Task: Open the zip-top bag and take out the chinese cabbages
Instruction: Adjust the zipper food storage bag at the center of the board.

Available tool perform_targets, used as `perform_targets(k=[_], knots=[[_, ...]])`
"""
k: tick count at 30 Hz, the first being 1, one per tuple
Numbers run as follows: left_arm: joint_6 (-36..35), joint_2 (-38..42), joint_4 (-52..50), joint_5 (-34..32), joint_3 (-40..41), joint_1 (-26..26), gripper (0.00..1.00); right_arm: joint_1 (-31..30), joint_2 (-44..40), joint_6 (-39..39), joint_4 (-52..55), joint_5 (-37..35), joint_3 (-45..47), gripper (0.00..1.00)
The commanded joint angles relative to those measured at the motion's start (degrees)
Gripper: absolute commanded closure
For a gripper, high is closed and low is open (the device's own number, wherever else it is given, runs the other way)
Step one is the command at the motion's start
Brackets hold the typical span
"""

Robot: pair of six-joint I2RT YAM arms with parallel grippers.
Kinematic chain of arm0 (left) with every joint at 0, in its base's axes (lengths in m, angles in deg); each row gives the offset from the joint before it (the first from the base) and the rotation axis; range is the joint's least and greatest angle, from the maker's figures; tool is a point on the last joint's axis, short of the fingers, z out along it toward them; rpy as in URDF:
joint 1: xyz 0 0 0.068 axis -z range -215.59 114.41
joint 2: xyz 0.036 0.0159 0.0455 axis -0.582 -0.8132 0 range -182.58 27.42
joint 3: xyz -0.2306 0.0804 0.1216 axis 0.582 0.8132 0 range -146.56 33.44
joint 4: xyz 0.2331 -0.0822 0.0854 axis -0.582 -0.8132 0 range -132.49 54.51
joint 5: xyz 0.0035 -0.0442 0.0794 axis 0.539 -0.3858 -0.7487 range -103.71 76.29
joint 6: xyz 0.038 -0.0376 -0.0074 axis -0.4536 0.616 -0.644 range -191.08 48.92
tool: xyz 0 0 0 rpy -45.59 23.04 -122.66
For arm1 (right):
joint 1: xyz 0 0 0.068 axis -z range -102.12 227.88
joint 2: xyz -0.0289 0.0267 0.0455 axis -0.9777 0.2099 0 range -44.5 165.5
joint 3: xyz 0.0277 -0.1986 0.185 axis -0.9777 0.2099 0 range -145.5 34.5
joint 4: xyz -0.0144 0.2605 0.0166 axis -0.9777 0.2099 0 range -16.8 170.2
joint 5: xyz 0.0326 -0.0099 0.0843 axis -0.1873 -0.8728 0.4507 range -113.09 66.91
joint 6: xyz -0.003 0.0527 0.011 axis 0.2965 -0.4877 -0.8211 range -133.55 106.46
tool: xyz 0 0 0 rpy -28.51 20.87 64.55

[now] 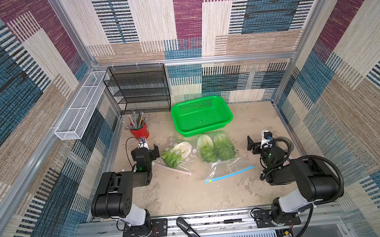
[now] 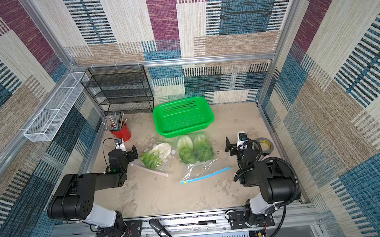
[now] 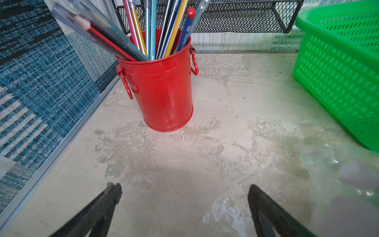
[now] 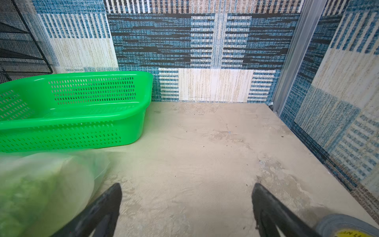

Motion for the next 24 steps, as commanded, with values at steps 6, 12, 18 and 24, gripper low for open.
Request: perform_targets(k=[6,12,18,24], knots=[[-0.9,0.16,0.99,0.57,-0.04,0.02,0.01,-0.01,0.06,-0.28,-1.05,0.34,-0.36,0.01],[-0.89,0.14,0.99,0.59,-0.05,0.02,0.01,-0.01,0.11,-0.32,-1.05,0.38,-0.29,0.01],[-0.89,0.12,1.04,0.63,-0.04,0.02,0.01,0.01,-0.03,-0.33,-1.08,0.44,-0.27,0.01],[-0.83,0.16,0.16,1.37,-0.47,-0.19,0.01,-0.01,-0.04,-0.35,-1.14,0.39,-0.23,0.01]])
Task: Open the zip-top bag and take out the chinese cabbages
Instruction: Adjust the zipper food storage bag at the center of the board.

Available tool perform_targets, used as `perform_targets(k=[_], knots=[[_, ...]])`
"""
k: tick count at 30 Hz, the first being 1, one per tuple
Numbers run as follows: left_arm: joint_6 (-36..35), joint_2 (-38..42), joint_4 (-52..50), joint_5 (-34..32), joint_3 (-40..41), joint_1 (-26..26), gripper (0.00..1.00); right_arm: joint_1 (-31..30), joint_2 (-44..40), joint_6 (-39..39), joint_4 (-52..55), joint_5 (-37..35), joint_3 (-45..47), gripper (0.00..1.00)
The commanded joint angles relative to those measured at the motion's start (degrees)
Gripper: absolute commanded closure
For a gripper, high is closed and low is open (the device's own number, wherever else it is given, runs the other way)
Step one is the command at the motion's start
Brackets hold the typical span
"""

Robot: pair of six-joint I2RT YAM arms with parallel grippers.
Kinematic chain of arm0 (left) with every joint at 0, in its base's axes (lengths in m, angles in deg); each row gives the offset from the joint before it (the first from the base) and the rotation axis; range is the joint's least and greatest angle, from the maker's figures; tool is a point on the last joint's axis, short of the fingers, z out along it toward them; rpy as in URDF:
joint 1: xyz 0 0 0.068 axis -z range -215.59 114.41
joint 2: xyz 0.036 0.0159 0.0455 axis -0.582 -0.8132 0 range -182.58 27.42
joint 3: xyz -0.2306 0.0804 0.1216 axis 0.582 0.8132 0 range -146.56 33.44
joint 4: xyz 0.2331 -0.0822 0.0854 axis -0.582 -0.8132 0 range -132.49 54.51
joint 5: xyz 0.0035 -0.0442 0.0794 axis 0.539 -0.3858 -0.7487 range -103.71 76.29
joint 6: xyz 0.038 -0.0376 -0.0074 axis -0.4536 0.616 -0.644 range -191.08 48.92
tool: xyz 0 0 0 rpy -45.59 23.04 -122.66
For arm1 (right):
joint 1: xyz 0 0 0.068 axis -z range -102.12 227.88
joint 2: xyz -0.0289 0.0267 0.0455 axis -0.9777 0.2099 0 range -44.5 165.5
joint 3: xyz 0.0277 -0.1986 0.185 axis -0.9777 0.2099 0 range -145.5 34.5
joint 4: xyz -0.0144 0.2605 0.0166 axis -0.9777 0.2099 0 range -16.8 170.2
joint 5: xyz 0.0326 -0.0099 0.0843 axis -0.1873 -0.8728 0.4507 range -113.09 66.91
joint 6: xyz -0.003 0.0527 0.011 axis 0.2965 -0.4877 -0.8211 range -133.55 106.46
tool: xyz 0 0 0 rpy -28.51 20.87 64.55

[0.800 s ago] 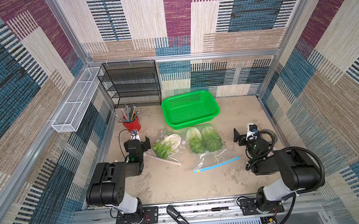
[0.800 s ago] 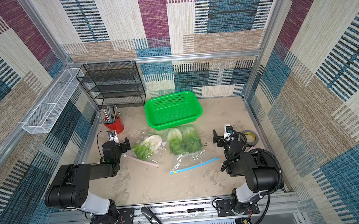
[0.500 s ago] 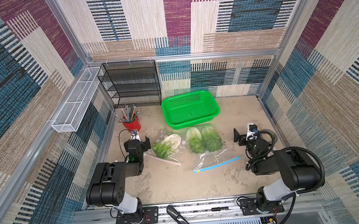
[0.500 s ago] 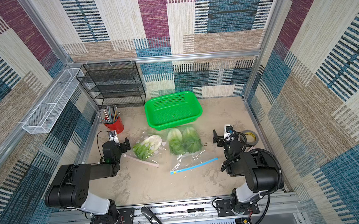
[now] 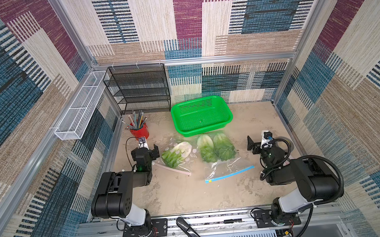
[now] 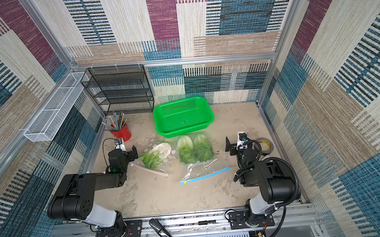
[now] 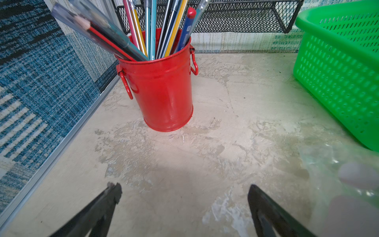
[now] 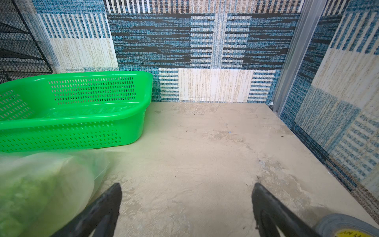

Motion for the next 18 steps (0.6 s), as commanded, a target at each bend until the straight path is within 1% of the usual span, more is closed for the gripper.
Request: perform_targets(k=[1,3,4,5,6,8,9,11,13,14,17,18], knots=[[-0.67,0.28,0.1,1.78,-0.48,-0.4,0.01,-0.01,-0.11,-0.29,-1.24,0.39,-0.12,0.01],[-1.08,0.68,-0.57,3.32,-0.99,-0.76,0.01,-0.01,-0.66,-0.21,-0.4,0.53,-0.7,0.01],[-1.36,1.8,-2.9,4.05,-1.67,-0.77,0.01,-0.01,-2.19,0.11,1.98,1.03,-1.47,0.01],[-1.51,3.9,-5.84,3.95,-2.79,-0.68,0.01,-0.01,-5.11,0.19,6.8,1.14,-2.73,0.01],[-1.12,6.88,-11.78,3.26,-4.53,-0.68,0.01,-0.01,-8.58,0.0,11.78,1.09,-3.65,0.01],[0.42,12.35,-22.48,1.86,-7.94,-0.68,0.01,-0.01,-15.58,0.02,14.67,1.56,-3.21,0.01],[1.43,14.98,-25.43,2.37,-9.08,-0.68,0.01,-0.01,-19.38,-0.4,16.6,1.96,-3.2,0.01],[2.76,19.4,-27.74,5.14,-9.71,-0.25,0.01,-0.09,-26.24,-1.05,23.35,4.48,-4.81,0.0],[3.85,22.67,-28.39,5.18,-9.68,1.37,0.01,-0.85,-32.3,-1.18,28.25,6.72,-5.87,0.01],[3.55,23.92,-28.84,5.12,-9.9,3.02,0.01,-1.81,-35.29,-0.78,30.51,6.99,-6.03,0.01],[-0.35,26.05,-30.96,1.54,-11.1,9.47,0.01,-6.83,-42.95,1.48,36.99,5.93,-6.59,0.02],[-0.96,26.36,-31.06,1.26,-11.32,11.04,0.01,-8.36,-44.65,2.21,39.11,5.74,-6.83,0.02]])
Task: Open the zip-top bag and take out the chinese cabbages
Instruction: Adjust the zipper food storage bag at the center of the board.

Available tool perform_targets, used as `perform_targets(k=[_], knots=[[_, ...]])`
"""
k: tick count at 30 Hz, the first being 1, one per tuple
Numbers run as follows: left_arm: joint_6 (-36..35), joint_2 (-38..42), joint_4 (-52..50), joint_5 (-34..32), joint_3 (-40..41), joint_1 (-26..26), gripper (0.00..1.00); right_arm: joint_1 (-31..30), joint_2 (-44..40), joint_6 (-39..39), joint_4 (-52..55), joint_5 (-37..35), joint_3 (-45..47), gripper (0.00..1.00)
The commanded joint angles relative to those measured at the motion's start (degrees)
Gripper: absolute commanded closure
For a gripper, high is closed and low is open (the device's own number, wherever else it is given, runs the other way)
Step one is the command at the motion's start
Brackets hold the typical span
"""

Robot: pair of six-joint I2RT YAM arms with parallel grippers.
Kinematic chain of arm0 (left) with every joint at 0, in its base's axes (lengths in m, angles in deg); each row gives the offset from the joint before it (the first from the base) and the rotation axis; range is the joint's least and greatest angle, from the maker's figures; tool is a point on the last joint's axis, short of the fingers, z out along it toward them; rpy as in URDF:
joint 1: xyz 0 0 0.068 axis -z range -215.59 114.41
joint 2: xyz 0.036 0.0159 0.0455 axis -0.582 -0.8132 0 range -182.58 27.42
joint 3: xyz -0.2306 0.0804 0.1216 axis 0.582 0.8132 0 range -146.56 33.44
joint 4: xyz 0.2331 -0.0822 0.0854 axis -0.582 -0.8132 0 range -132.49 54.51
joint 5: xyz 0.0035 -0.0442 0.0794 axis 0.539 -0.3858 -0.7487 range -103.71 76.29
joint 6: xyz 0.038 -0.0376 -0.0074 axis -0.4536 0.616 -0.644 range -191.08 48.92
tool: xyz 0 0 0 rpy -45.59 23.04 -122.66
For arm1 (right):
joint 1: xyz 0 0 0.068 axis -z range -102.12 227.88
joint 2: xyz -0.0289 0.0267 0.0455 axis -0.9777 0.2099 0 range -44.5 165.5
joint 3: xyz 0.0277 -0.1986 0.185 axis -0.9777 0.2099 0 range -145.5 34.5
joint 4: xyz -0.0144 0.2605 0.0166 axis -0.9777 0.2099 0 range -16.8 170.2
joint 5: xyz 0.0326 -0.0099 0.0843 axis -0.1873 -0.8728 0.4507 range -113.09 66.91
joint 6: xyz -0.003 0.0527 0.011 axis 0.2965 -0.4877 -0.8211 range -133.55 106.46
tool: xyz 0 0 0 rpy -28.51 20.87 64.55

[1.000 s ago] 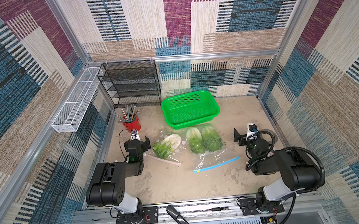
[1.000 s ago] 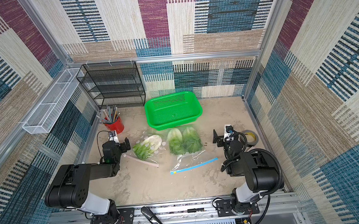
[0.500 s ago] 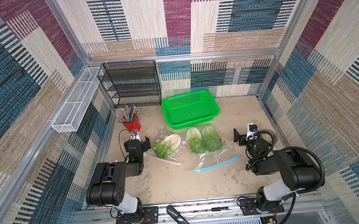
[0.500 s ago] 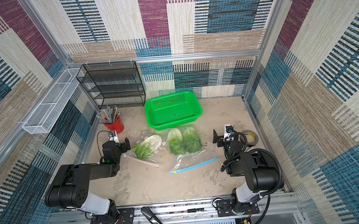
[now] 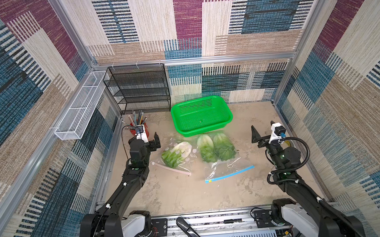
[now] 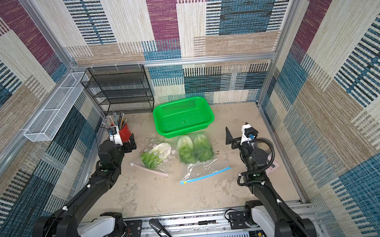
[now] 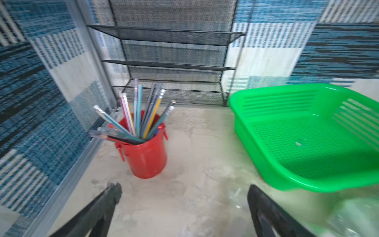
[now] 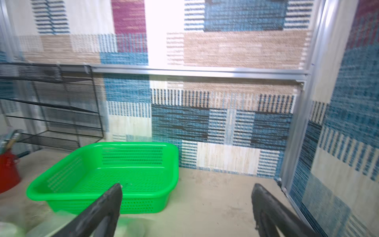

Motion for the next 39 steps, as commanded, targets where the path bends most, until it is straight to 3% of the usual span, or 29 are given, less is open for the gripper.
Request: perform_targets(k=[1,7,12,18,22,30,36,39], knots=[[-2.71,1.21,-4.31,-1.05,-1.16,4.34,0.01,-5.05,-5.31,2.72,12.42,0.63,-1.15,0.02],[-1.68,-0.09,-7.86,0.88,-2.25,10.31,0.01,-22.3,-9.85,9.93,22.0,-10.89,-3.0,0.05],[-0.59,-0.08,-9.89,-1.97,-1.31,13.55,0.01,-37.75,-9.0,15.54,28.89,-24.32,-5.41,0.06],[0.95,0.8,-13.24,-4.44,-1.27,13.93,0.01,-56.44,-1.98,21.12,39.38,-36.83,-11.34,0.06],[1.75,1.53,-14.34,-6.29,-1.07,13.88,0.01,-65.45,4.01,22.04,46.24,-43.47,-14.59,0.05],[1.58,3.16,-15.47,-6.68,-0.8,13.93,0.01,-76.78,9.28,19.63,52.8,-45.84,-15.21,0.07],[2.64,4.77,-15.78,-6.51,-0.21,13.87,0.01,-78.11,11.69,19.27,51.24,-46.09,-12.56,0.11],[2.55,5.36,-16.03,-6.6,0.23,13.94,0.01,-78.12,11.82,20.85,48.88,-46.63,-11.03,0.18]])
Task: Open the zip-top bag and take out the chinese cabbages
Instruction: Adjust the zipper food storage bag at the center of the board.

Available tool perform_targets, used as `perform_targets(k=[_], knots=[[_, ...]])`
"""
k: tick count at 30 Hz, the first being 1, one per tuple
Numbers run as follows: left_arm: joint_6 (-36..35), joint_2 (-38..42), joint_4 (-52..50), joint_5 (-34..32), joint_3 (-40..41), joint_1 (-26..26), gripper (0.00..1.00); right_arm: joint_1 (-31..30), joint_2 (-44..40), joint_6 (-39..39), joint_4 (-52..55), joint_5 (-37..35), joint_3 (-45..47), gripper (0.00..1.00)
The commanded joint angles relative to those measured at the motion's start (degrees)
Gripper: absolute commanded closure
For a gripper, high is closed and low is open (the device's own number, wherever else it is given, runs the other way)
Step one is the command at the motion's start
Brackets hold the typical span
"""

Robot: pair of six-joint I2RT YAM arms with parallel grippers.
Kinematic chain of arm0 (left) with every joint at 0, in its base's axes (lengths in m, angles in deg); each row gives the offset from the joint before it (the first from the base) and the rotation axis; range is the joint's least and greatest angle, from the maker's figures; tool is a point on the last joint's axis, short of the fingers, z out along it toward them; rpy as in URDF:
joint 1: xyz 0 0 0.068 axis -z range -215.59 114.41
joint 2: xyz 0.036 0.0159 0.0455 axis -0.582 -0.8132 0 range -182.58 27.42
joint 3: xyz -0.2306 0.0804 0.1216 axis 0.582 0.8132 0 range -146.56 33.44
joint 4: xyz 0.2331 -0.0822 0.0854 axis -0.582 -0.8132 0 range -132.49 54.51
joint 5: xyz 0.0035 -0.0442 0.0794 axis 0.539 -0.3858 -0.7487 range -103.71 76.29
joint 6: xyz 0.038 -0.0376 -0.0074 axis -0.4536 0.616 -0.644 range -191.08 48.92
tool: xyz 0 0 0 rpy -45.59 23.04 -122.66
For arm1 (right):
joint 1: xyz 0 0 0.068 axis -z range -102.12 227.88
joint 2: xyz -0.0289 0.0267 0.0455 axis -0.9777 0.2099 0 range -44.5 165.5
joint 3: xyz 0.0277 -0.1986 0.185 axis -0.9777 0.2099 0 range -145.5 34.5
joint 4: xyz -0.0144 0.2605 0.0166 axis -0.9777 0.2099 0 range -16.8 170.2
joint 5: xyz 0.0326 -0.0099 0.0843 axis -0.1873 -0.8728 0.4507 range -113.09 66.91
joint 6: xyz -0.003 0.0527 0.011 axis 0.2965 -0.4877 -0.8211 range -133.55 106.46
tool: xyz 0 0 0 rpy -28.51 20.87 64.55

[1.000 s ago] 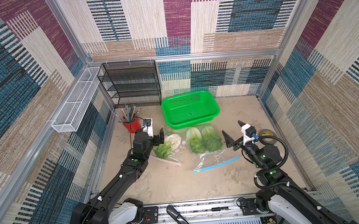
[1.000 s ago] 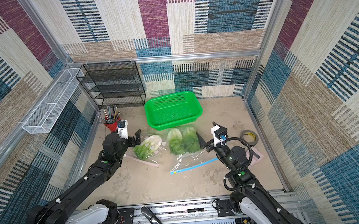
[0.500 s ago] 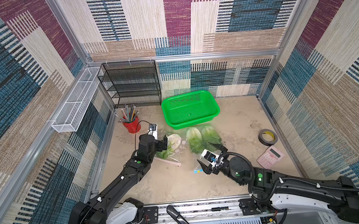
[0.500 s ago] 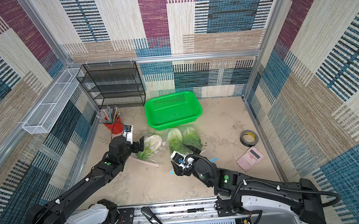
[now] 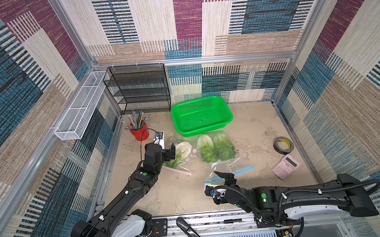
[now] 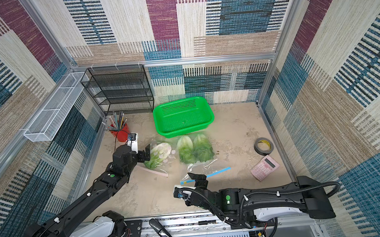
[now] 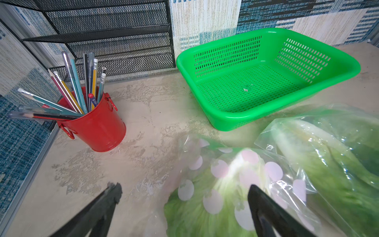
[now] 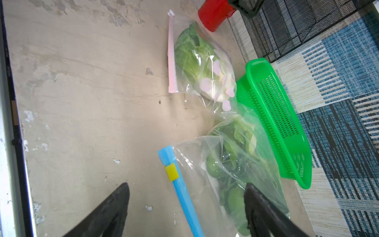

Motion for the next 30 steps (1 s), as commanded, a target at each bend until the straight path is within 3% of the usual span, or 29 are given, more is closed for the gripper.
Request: perform_targets(k=[1,16,23,26,30], knots=[[1.44,0.45,-0.82,-0.55,0.41,-0.04,0.01,-0.15,0.35,1.21,-3.9,-1.31,1.5,0.2],[3.36,1.25,-0.46,1.6,0.2,-0.07,0.01,0.14,8.74,8.43,-10.66,-8.78,4.37,0.3],[3.45,3.55,-2.36,1.74,0.32,-0.08,0.01,3.57,11.92,12.05,-16.06,-9.74,4.33,0.34],[3.76,4.9,-2.88,1.77,0.82,-0.07,0.01,4.57,11.54,13.52,-18.51,-8.67,4.23,0.4],[4.31,4.74,-5.68,1.64,-0.15,-0.05,0.01,5.45,12.88,15.48,-21.07,-7.66,3.37,0.55]])
